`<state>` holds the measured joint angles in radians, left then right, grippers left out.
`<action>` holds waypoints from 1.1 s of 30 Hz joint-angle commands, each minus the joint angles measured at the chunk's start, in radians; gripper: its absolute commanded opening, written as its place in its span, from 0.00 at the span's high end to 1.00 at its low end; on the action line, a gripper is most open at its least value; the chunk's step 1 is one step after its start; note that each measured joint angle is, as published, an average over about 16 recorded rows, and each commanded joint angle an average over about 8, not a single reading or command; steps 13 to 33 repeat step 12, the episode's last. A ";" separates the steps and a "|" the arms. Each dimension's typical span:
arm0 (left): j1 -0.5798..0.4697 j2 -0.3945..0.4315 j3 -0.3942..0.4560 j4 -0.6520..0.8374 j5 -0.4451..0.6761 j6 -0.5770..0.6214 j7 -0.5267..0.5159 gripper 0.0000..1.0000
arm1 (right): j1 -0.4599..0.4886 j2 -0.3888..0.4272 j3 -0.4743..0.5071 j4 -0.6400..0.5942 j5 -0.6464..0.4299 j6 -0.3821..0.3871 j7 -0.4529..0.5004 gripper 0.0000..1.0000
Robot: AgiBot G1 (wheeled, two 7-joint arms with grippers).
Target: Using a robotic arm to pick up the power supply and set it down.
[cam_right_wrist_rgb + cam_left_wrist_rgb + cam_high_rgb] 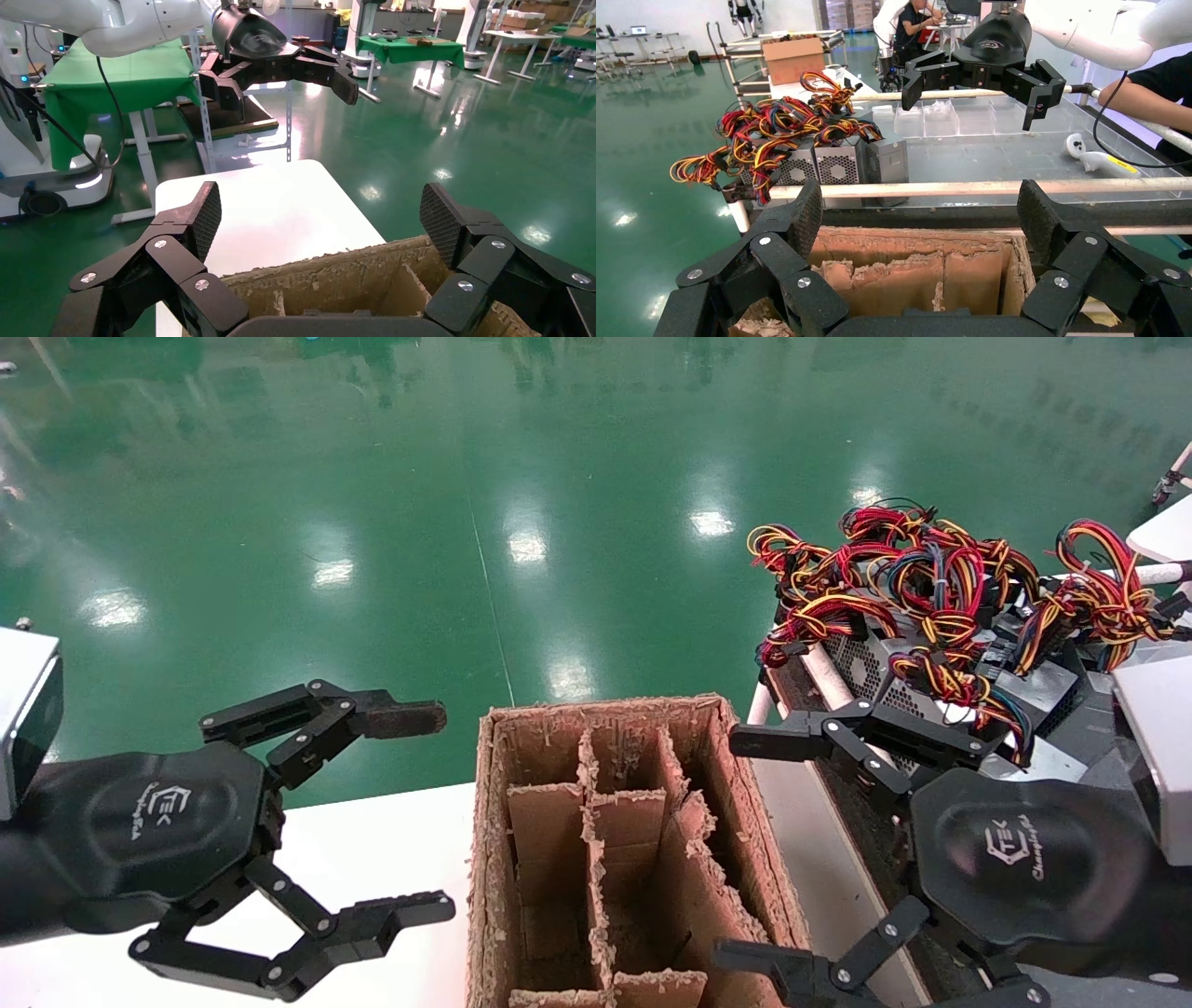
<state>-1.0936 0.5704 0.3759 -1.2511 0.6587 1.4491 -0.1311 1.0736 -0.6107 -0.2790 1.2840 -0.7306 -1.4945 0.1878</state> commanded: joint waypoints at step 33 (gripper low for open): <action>0.000 0.000 0.000 0.000 0.000 0.000 0.000 0.00 | 0.000 0.000 0.000 0.000 0.000 0.000 0.000 0.00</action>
